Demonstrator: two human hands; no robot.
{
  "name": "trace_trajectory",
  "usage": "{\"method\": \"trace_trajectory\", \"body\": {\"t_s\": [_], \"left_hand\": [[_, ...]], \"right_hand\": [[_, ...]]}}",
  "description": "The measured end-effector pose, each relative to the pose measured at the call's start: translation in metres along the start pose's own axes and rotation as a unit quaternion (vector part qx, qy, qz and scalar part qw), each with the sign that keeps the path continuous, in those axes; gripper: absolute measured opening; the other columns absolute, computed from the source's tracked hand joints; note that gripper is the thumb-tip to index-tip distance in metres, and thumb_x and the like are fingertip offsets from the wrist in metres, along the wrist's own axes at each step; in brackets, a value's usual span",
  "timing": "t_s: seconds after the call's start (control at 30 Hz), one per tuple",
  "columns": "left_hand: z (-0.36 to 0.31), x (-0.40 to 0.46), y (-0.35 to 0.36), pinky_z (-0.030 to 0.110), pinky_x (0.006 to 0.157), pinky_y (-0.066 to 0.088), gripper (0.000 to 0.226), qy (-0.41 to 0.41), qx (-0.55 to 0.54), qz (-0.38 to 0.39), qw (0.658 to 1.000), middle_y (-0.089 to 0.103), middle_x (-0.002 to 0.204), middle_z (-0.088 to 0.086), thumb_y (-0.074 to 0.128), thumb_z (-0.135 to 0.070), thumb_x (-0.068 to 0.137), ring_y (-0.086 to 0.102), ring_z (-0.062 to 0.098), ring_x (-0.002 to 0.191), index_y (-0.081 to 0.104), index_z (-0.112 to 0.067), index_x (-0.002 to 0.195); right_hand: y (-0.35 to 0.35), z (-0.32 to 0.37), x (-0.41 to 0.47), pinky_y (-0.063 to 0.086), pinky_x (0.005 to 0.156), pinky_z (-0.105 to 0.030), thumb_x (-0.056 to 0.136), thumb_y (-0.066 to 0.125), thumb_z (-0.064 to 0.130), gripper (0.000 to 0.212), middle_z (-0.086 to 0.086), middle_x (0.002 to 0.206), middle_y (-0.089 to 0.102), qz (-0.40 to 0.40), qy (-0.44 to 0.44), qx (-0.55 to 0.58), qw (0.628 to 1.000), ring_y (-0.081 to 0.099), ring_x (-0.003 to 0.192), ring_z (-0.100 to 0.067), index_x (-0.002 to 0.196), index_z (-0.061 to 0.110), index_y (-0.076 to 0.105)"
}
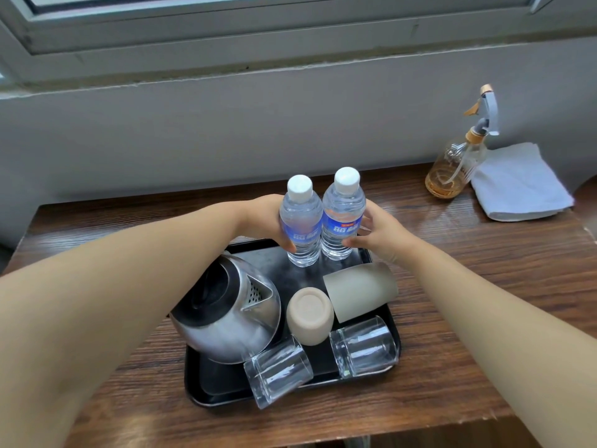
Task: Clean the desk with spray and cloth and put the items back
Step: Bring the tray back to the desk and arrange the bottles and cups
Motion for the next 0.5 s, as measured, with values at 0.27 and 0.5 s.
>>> {"method": "trace_trajectory", "body": {"t_s": [0.27,0.5], "left_hand": [[-0.0027,-0.0021,0.0008,0.032,0.1,0.048,0.05,0.003,-0.003,-0.006,1.0,0.068,0.11,-0.002,0.086,0.0,0.069,0.064,0.02,0.108,0.063,-0.022,0.108],[-0.0015,-0.0016,0.0009,0.036,0.103,0.048,0.053,0.002,0.001,-0.007,1.0,0.069,0.118,0.003,0.086,-0.002,0.069,0.064,0.023,0.111,0.064,-0.018,0.115]], "right_hand": [[-0.0014,0.0026,-0.0016,0.045,0.085,-0.01,0.076,0.072,-0.011,0.07,0.018,0.121,0.059,0.007,-0.006,-0.003,1.0,0.053,0.114,0.0,0.123,0.036,0.046],[-0.0019,0.0016,-0.0005,0.044,0.093,-0.017,0.076,0.071,-0.012,0.07,0.018,0.12,0.059,0.014,-0.009,-0.005,1.0,0.054,0.116,-0.003,0.114,0.042,0.048]]}}
Point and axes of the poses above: each hand's wrist, its own x-axis towards the middle knuckle, its own y-axis out of the palm, z = x × y, the point moved 4 cm from there along x, towards the middle knuckle
